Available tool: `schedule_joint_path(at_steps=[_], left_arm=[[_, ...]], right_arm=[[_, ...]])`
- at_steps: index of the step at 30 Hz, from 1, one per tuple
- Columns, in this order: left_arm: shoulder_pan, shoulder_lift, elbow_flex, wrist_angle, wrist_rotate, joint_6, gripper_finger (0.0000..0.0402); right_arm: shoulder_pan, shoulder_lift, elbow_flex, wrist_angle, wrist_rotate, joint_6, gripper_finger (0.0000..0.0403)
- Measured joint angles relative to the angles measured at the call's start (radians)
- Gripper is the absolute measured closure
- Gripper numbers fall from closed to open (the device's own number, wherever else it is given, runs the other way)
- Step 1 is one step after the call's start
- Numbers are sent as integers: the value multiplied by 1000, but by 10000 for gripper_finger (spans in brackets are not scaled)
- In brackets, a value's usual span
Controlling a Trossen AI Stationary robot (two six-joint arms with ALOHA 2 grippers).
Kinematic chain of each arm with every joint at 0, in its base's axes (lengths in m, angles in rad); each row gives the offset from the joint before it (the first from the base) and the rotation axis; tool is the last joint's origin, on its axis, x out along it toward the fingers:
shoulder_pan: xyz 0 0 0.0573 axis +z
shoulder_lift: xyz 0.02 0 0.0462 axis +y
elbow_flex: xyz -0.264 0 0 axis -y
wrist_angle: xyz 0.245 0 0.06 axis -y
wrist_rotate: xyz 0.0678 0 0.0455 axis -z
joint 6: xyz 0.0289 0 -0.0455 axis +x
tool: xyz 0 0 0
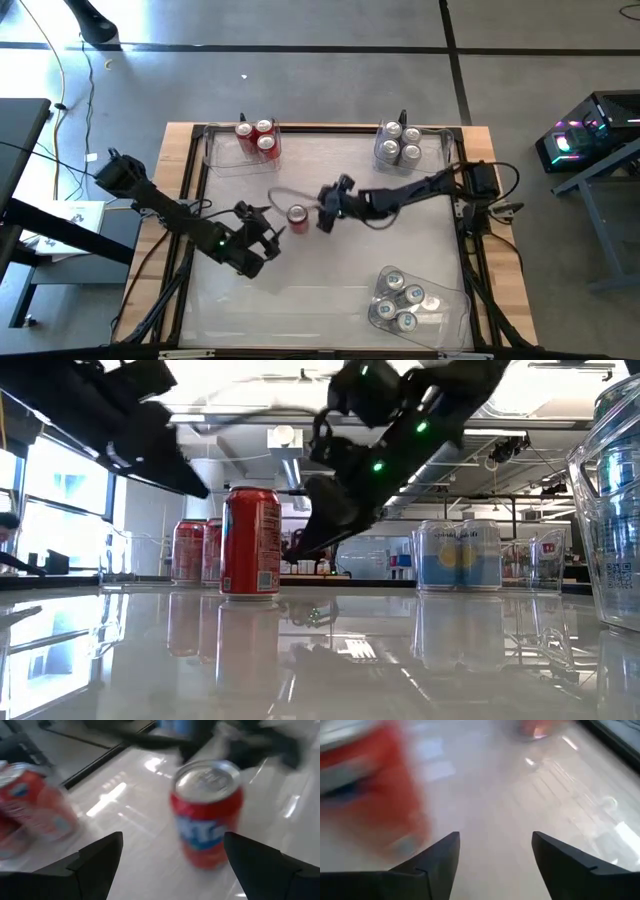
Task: Sort soda cans
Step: Put the red soda can into the top left transparent bin
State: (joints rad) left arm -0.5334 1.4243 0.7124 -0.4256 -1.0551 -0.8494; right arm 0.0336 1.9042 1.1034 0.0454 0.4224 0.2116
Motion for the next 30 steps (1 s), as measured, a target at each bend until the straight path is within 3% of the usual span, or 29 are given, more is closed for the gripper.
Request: schedule_joint_path(at_steps=[2, 5, 9, 16, 23, 27, 30], left_arm=[[14, 32, 0, 93, 8, 55, 62], [40, 74, 0, 168, 11, 92, 62], [74, 117, 0, 189, 34, 89, 62], [81, 86, 0, 32, 22, 17, 62], [77, -9, 0, -222, -9, -179, 62], [45, -42, 0, -190, -9, -147, 62], [11, -44, 0, -91, 3, -28, 62]], right_arm=[[-45, 17, 0, 38, -33, 25, 173], [-84, 50, 0, 129, -176, 33, 203], [-89, 69, 0, 193, -303, 4, 239], [-39, 70, 0, 159, -304, -5, 263], [46, 70, 0, 160, -332, -80, 263], [72, 70, 0, 140, -242, -77, 263], [82, 69, 0, 79, -187, -52, 264]])
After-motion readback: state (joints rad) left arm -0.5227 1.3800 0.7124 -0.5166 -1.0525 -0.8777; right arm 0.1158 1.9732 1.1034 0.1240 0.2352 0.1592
